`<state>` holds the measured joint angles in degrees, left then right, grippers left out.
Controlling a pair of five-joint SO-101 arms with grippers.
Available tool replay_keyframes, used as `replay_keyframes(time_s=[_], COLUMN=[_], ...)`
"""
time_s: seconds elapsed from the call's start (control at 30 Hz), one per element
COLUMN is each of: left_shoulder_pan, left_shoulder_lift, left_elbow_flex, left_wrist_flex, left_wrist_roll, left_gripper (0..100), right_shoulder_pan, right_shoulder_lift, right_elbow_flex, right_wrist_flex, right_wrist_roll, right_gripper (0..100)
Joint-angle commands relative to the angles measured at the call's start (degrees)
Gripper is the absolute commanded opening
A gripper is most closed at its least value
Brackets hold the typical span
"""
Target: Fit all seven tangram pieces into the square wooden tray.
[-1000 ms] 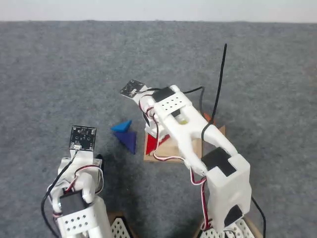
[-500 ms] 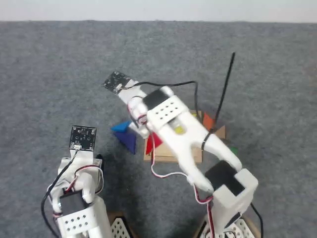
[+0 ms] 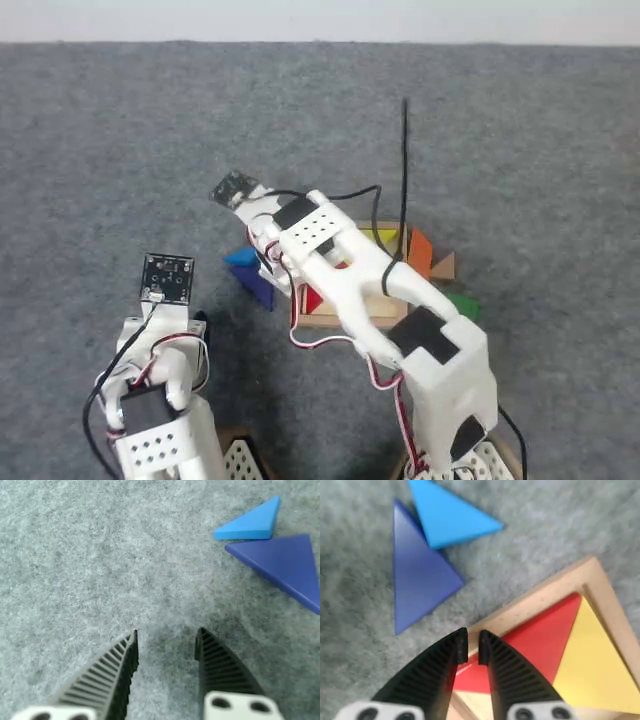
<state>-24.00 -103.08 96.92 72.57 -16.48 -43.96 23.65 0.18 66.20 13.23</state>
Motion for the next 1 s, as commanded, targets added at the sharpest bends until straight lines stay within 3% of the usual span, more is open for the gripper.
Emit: replay_keyframes(time_s=[0.0,0.17,0.33,0.47,0.6,0.77,0.87,0.97], left_shoulder_pan=[0.0,0.0,0.0,0.0,0.0,0.0,0.0,0.0], left_shoulder_lift=[-1.1,-1.1,-1.1,-1.1,-1.1,-1.1,-1.1,-1.1], left_elbow_flex=[-0.4,-0.4,-0.4,-0.4,-0.4,-0.4,-0.4,-0.4], left_wrist_flex=[0.3,0.3,0.3,0.3,0.3,0.3,0.3,0.3], left_wrist_roll=[-0.9,-0.9,-0.9,-0.9,-0.9,-0.9,-0.9,-0.9], left_gripper=[19,19,19,19,19,19,19,19], right_shoulder_pan=[0.0,-0.1,2.2,10.2,23.0,32.2,35.4,37.6], right_shoulder_lift=[-0.7,-5.6,-19.5,-31.1,-38.8,-43.9,-45.3,-45.4], right_elbow_flex=[-0.8,-0.8,-0.4,-0.4,3.5,17.8,27.5,37.1], right_wrist_flex=[0.3,0.3,5.1,12.4,16.2,16.2,13.5,4.3], right_wrist_roll=[-0.3,-0.5,-0.6,-0.3,0.5,8.7,12.1,12.1], right_gripper=[5.8,5.8,5.8,5.8,5.8,6.2,6.2,6.4])
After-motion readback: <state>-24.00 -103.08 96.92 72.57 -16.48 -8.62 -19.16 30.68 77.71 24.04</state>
